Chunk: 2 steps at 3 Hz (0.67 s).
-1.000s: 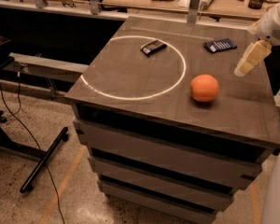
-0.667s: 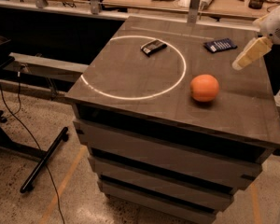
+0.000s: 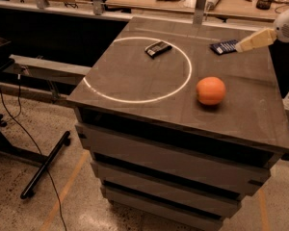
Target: Pick rxbar blueberry
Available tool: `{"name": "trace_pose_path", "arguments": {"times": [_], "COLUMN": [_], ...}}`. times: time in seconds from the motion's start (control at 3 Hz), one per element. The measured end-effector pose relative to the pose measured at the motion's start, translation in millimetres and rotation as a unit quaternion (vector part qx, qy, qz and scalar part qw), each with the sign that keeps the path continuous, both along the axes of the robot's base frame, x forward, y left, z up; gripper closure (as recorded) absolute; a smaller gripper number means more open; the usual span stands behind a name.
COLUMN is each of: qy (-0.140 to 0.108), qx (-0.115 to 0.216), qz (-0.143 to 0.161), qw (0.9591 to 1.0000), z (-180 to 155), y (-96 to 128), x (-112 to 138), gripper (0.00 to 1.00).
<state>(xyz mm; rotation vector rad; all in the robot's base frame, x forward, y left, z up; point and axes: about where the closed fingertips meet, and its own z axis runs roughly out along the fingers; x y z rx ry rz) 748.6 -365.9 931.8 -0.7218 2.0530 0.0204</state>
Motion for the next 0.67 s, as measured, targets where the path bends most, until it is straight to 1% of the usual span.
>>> {"name": "trace_pose_path", "arguments": {"times": [0.33,0.67], "qy": [-0.042,-0.056], "qx": [0.034,0.064], "qz": [-0.05,-0.066], "qw": [0.9973,0.9942], "z": [2,-9], "y": [-8,-1], "x": [37,67], "gripper": [0.0,0.0]}}
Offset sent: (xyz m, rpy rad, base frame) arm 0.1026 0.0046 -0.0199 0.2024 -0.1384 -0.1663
